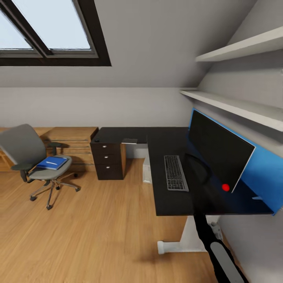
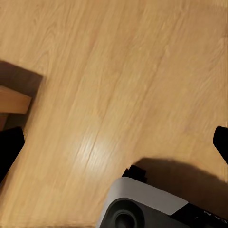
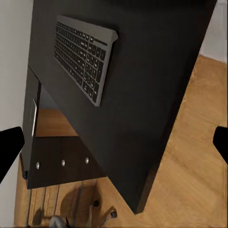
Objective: In the bedroom, organize the workspace by keeping the computer under the desk, ensuring the monitor is on the desk, placing the keyboard on the desk next to the monitor, placing the mouse on the desk next to the keyboard, moving the folder from the swivel chair onto the desk next to the mouse, stacking the notebook on top of the folder with the pen on top of the notebook, and positioning the swivel chair next to the desk.
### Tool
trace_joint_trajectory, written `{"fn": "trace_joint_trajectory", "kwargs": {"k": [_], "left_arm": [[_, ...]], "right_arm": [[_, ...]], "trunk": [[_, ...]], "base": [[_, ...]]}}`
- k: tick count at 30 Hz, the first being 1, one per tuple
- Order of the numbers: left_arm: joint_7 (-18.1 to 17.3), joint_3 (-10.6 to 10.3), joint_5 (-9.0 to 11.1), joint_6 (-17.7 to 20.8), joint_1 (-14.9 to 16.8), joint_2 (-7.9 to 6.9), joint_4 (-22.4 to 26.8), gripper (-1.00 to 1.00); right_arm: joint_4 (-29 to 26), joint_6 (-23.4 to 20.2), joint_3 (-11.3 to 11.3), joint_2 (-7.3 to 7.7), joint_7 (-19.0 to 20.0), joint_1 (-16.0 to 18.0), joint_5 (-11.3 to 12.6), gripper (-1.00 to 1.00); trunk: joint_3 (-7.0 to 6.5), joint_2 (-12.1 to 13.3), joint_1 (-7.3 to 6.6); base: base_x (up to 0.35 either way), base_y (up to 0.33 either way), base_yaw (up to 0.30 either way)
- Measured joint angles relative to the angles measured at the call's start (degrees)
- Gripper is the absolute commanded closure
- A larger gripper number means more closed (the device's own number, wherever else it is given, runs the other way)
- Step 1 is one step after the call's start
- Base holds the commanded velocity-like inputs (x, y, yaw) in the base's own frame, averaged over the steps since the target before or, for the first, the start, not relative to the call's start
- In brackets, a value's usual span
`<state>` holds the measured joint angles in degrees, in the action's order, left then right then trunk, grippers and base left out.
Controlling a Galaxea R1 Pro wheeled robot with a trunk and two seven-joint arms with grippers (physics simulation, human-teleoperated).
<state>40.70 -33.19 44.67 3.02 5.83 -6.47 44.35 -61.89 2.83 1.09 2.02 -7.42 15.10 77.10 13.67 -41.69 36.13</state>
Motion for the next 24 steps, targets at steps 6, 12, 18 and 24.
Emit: {"fn": "trace_joint_trajectory", "kwargs": {"k": [6,12,18,24], "left_arm": [[-0.1,0.1,-0.1,0.0,0.0,-0.03,0.0,-1.0],[-0.1,0.0,-0.1,-0.1,0.0,-0.62,0.6,-1.0],[0.0,-0.2,-0.1,0.1,0.0,-0.81,2.8,-1.0],[0.0,-0.2,0.0,0.0,0.0,-0.83,3.1,-1.0]], "right_arm": [[1.5,0.8,0.1,-1.38,0.0,0.0,-1.3,-1.0],[9.2,4.0,-0.7,-1.75,0.1,-0.2,-15.9,-1.0],[29.2,16.4,-3.3,-4.9,0.0,-0.2,-43.3,-1.0],[43.1,33.9,-3.3,-6.38,0.0,-0.2,-51.4,-1.0]], "trunk": [[0.0,0.0,-0.01],[0.0,0.0,-0.03],[-0.35,0.8,-0.47],[-1.43,3.2,-1.79]], "base": [[-0.291,0.0,0.0],[-0.067,0.0,0.0],[-0.009,0.0,0.0],[-0.001,0.0,0.0]]}}
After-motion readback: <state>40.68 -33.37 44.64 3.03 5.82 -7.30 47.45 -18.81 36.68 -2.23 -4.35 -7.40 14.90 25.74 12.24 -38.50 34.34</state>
